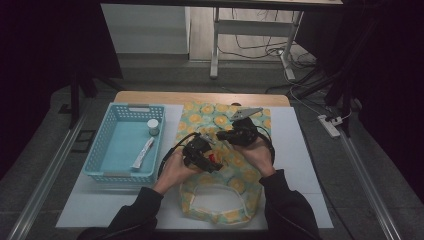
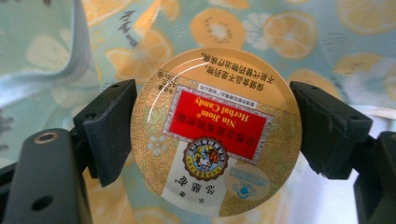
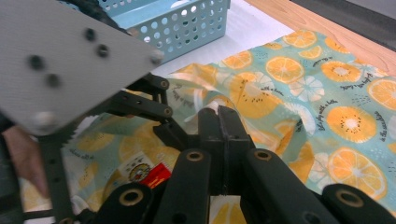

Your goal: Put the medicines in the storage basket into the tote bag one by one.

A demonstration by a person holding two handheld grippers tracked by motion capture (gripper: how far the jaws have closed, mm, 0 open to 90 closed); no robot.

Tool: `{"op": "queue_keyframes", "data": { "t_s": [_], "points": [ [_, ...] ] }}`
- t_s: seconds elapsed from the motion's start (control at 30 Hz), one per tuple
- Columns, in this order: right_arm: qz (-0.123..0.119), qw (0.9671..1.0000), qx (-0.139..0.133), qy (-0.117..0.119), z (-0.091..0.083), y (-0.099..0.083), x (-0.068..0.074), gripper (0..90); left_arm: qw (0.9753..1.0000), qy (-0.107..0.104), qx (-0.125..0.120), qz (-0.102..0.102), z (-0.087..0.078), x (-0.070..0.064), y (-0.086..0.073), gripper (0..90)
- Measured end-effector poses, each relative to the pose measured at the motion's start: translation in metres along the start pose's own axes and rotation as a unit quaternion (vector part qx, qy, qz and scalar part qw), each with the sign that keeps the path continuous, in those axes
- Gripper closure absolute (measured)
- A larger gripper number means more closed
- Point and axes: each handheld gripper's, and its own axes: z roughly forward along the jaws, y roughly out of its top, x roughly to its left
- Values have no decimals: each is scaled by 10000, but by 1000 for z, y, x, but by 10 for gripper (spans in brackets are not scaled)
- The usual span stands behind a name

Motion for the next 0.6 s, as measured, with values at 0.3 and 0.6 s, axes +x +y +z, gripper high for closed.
{"op": "queue_keyframes", "data": {
  "t_s": [0.3, 0.6],
  "points": [
    [49, 10000, 46, -56, 3, -3, -4, 900, 9998, 172, 9, -25, 16, 11, 2, 204],
    [96, 9999, 13, -137, 3, -6, -8, 900, 9997, 188, 162, 57, 32, 16, 3, 203]
  ]
}}
